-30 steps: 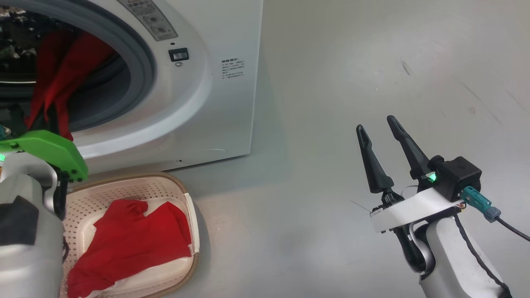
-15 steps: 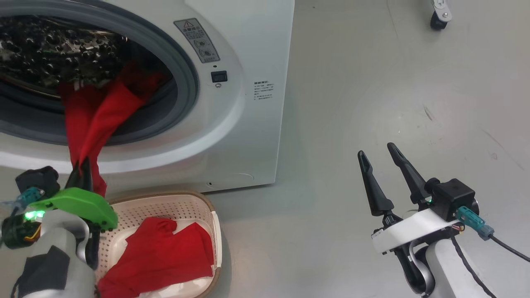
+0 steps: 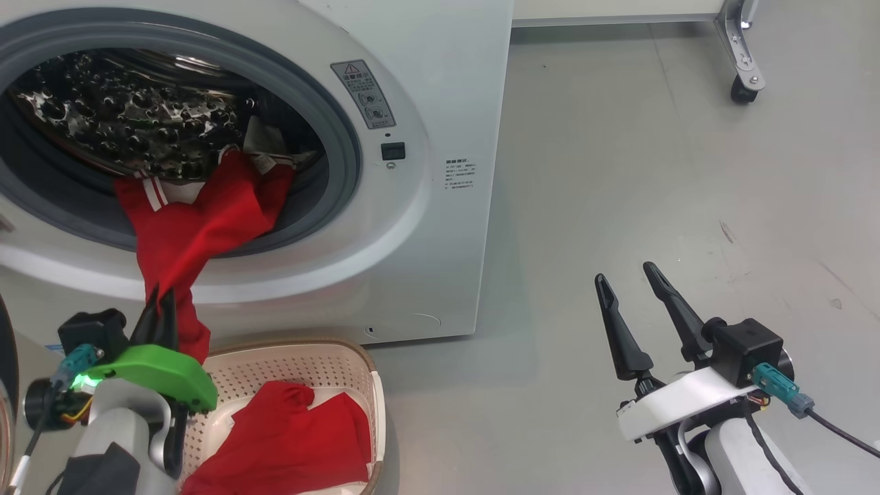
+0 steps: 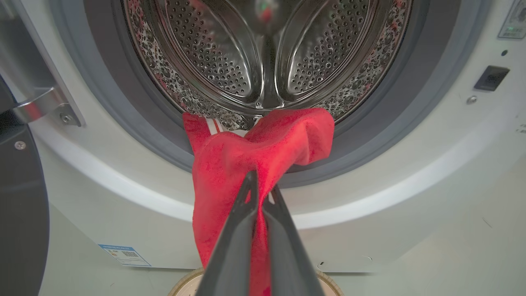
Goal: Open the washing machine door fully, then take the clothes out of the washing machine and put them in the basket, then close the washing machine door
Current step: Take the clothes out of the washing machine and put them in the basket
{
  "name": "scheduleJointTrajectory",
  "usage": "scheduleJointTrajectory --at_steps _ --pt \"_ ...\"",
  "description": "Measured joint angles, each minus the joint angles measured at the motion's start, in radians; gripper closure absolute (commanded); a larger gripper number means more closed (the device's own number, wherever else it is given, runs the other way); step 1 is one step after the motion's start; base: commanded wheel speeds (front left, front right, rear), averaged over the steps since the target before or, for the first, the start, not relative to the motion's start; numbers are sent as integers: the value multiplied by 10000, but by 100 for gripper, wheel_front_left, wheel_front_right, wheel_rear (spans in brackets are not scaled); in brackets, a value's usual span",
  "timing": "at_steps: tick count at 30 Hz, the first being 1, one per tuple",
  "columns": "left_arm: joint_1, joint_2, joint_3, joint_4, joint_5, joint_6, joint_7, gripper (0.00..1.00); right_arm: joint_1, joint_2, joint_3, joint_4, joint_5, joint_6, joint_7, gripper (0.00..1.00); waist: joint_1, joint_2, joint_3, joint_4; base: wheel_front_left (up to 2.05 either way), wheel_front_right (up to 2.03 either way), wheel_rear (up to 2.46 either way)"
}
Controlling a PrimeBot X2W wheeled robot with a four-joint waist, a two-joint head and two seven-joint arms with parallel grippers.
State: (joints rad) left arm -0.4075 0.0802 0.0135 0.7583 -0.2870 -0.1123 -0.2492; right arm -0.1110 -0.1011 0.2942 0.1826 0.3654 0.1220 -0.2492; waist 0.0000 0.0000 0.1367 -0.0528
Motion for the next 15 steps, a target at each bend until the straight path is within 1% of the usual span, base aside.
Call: scheduleJointTrajectory --at_steps 10,15 --pt "103 -44 353 -2972 282 2 -2 100 15 4 10 -119 2 0 0 0 0 0 -8 151 0 0 0" --pt "379 -82 458 -4119 428 2 -27 100 17 25 10 -161 2 0 0 0 0 0 37 190 0 0 0"
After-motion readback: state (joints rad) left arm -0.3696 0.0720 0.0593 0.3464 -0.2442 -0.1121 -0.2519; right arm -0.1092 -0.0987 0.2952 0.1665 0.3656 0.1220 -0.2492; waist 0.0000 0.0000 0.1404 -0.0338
